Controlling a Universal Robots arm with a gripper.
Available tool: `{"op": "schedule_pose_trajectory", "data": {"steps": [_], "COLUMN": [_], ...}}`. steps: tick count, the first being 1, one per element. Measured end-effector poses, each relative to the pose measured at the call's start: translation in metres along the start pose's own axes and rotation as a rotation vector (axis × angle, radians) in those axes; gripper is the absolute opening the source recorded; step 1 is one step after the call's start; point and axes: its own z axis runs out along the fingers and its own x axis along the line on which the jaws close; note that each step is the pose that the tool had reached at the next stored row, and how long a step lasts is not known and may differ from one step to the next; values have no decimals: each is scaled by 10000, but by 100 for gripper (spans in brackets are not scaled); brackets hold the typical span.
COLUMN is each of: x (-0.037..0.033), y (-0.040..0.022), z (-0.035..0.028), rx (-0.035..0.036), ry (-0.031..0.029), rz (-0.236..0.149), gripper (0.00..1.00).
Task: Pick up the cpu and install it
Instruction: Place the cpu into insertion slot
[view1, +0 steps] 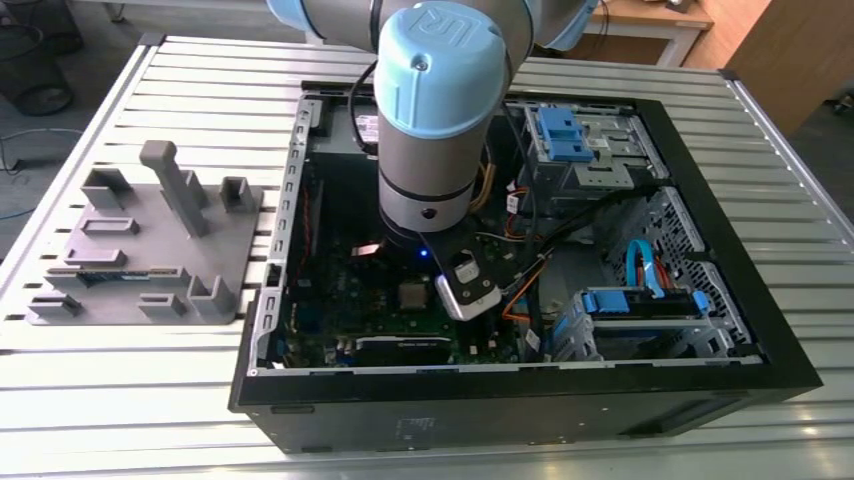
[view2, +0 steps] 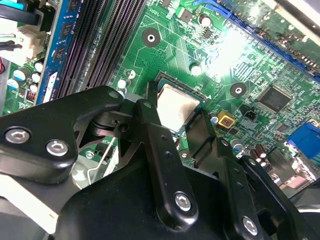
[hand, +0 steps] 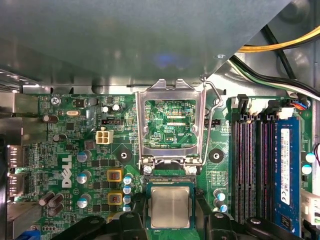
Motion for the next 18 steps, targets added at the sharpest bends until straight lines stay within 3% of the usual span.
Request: {"op": "schedule_pose_trajectory", "data": {"steps": [6,7,13,18], "x": [-3,-3,-3,-4], "y": [1,1,0,2], "z": [2,2,0,-51], "rx": [-5,-4,0,-5], "ry": [-5,-3,0,0], "rz": [-2,-2,1,0], "gripper": [48,54,54,54]}}
